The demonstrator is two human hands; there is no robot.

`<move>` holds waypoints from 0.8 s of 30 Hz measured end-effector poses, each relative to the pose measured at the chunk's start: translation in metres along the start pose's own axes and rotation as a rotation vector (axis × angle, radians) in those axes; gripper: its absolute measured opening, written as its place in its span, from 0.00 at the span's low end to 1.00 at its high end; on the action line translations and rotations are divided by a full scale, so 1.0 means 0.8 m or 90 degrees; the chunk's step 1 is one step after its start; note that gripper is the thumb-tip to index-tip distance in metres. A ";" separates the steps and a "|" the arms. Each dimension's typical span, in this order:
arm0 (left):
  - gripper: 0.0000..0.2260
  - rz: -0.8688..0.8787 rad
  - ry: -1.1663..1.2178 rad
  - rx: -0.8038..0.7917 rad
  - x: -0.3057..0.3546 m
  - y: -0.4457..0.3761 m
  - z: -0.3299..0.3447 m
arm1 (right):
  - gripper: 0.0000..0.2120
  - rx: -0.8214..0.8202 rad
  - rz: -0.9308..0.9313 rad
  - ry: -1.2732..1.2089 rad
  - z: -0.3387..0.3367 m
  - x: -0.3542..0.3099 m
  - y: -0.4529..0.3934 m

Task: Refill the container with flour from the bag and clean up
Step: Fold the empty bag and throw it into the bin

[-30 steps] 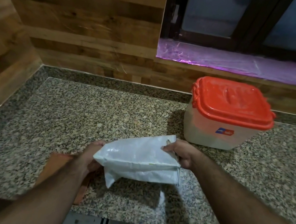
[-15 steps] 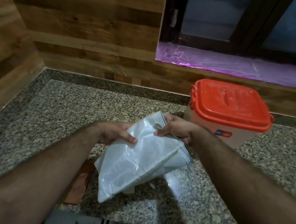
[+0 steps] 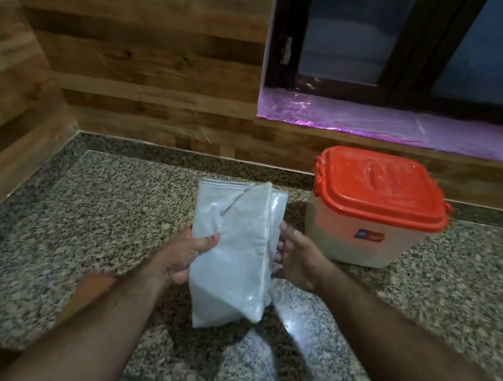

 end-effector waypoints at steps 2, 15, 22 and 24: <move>0.15 0.001 0.010 0.006 -0.008 0.001 0.010 | 0.37 -0.019 -0.009 0.046 0.008 0.013 -0.002; 0.15 0.024 -0.090 -0.012 0.002 0.023 -0.002 | 0.23 0.031 -0.090 0.053 -0.008 -0.010 0.002; 0.14 0.093 -0.123 -0.052 0.027 0.035 0.009 | 0.19 -0.015 -0.021 -0.138 -0.017 0.002 0.001; 0.09 0.115 -0.184 -0.008 0.031 0.039 0.005 | 0.25 -0.016 0.039 -0.213 -0.018 0.006 0.003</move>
Point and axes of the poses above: each hand's wrist, its own y-axis away from the middle knuckle, its own z-axis out of the palm, x = y × z, the point moved 6 cm from there along -y, towards the middle knuckle, and after that the axes turned 7 degrees about -y, right-handed, at the moved point
